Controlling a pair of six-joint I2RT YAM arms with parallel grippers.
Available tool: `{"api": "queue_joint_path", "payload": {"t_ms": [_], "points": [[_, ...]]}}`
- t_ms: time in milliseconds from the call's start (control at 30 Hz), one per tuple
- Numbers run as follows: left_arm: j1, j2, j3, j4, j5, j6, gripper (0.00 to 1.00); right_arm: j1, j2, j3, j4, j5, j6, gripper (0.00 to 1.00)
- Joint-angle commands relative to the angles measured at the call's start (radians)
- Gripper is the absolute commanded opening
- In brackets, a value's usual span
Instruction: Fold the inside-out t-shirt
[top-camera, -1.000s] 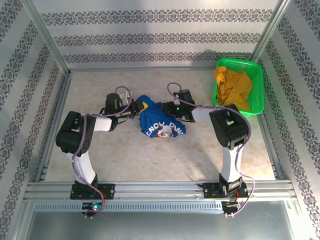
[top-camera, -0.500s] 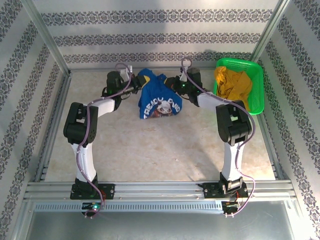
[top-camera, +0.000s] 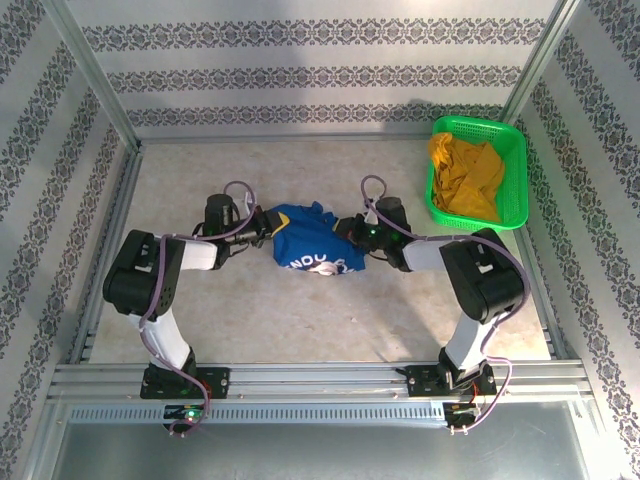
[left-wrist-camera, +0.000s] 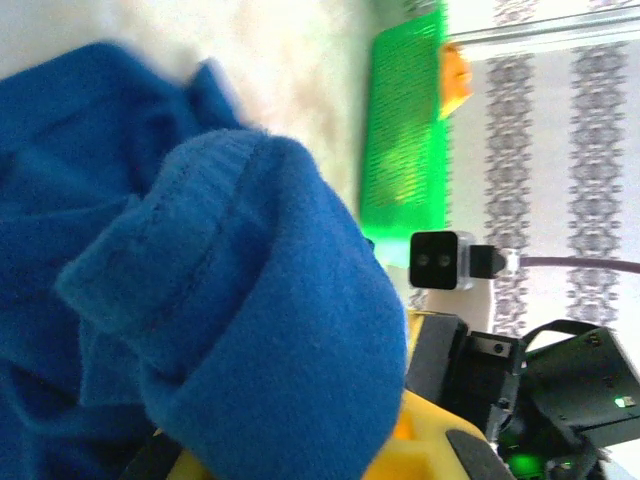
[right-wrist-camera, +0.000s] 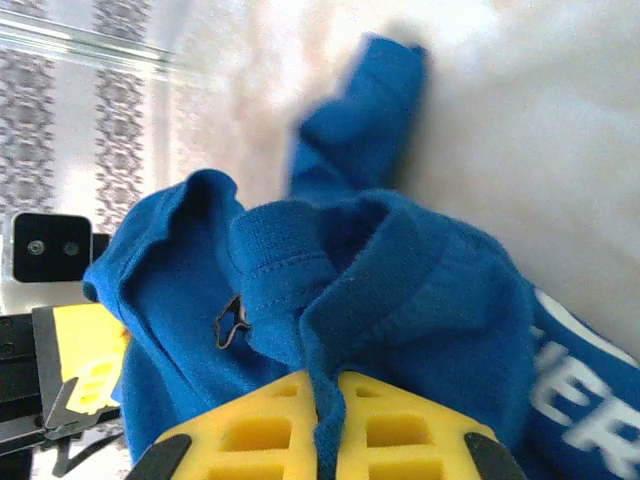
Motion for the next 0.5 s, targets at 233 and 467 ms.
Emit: {"api": "queue_joint_path", "payload": {"t_ms": [233,467], "points": [[-0.010,0.084,0.186,-0.092,-0.017,0.160,0.00,-0.015,-0.078,-0.055,0.048,0.129,-0.008,0.00],[-0.016,0.081,0.190,-0.350,-0.107,0.323,0.00,0.063,-0.223,-0.277,0.018,0.361,0.045,0.00]]}}
